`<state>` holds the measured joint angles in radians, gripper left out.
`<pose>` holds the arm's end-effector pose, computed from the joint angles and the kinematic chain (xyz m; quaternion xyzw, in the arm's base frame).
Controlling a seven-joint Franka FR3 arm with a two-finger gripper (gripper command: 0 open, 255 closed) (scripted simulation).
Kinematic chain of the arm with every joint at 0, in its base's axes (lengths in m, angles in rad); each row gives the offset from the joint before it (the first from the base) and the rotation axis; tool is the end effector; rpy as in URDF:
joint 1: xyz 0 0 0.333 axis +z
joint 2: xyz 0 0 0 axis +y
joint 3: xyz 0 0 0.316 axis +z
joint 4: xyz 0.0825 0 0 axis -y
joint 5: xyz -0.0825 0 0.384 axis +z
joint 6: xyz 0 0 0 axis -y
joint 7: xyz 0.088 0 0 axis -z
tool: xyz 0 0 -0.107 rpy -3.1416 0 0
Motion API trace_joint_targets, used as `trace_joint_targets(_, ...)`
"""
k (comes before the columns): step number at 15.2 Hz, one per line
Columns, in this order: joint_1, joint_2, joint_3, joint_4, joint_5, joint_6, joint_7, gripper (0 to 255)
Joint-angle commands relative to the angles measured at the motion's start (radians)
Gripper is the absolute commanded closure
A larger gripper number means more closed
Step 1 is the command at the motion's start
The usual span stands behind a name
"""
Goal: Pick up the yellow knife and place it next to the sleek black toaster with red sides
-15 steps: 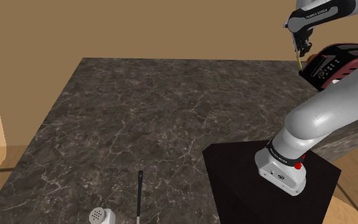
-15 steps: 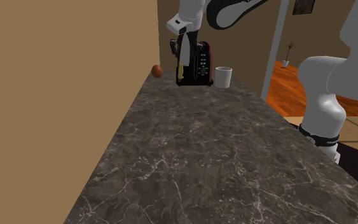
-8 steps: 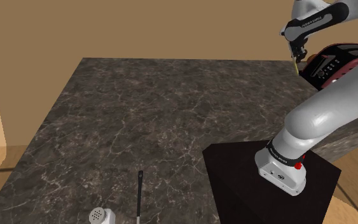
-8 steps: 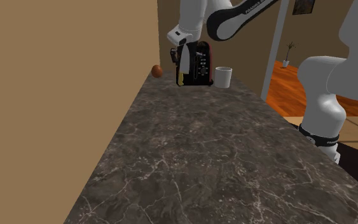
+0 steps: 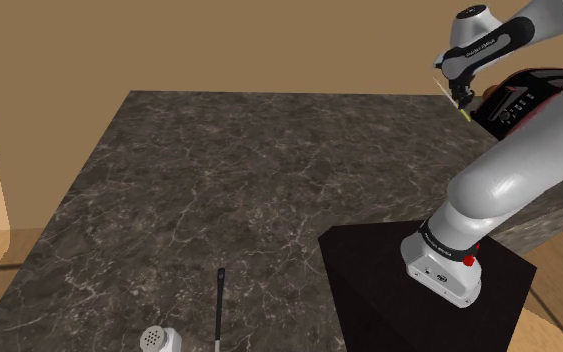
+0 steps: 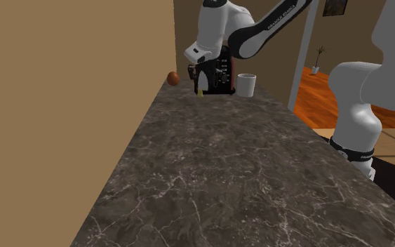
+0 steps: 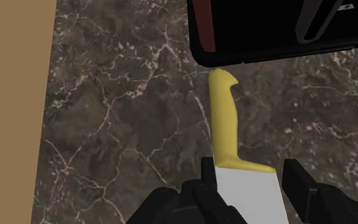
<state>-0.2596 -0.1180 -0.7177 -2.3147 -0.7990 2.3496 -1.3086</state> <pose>0.2754 -0.4320 0.3938 0.8750 0.4046 -0.2061 0.1680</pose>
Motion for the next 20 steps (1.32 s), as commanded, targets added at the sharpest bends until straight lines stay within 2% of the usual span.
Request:
trace_joint_targets(1, -0.002, 0.019, -0.005, -0.012, -0.004, 0.029, 0.013, 255)
trace_joint_targets(12, -0.017, 0.15, -0.025, -0.054, -0.016, 0.187, 0.078, 255)
trace_joint_targets(19, -0.017, 0.15, -0.025, -0.054, -0.016, 0.187, 0.078, 255)
trace_joint_targets(20, -0.017, 0.15, -0.025, -0.054, -0.016, 0.187, 0.078, 0)
